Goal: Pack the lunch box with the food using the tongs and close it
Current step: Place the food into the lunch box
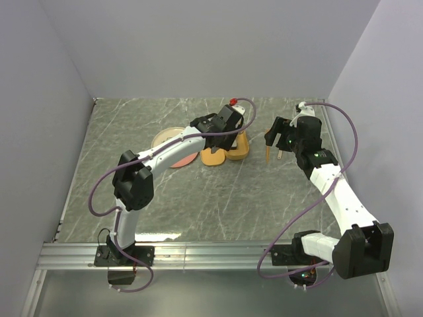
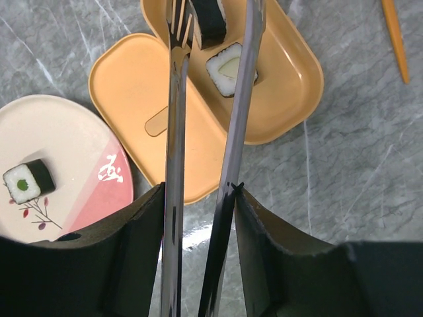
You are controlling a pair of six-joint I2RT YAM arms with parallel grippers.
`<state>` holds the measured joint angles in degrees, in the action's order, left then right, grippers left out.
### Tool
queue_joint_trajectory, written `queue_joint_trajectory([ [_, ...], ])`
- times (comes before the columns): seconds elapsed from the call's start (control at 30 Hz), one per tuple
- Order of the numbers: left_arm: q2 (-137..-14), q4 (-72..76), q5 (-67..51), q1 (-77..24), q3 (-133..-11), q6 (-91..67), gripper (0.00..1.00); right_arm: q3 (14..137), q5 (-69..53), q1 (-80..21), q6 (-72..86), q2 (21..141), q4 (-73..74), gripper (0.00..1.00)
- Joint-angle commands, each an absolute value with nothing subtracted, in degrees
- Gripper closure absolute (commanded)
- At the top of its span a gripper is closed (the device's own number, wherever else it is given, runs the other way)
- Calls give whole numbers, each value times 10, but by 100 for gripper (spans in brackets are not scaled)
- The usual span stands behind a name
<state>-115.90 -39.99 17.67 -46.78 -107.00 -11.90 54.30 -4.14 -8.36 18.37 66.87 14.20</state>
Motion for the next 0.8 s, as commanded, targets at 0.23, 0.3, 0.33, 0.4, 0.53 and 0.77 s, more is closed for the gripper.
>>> queue_joint_trajectory([
  [0.23,-1141,-362,122,-477,-1064,-148,50,549,-47,-80,183,663,130,15],
  [0.3,-1139,-360,121,-481,-1063,-146,50,549,-49,-80,185,664,129,15],
  [0.33,-1139,-361,122,-483,-1063,-146,50,549,-49,-80,185,664,129,15],
  [0.4,-1139,-361,128,-483,-1065,-147,50,548,-50,-80,185,662,130,15],
  [0.53,-1126,-362,157,-483,-1070,-148,51,548,-49,-80,183,661,132,15],
  [0.77,-1088,-367,225,-464,-1071,-150,51,550,-49,-80,179,660,133,15],
])
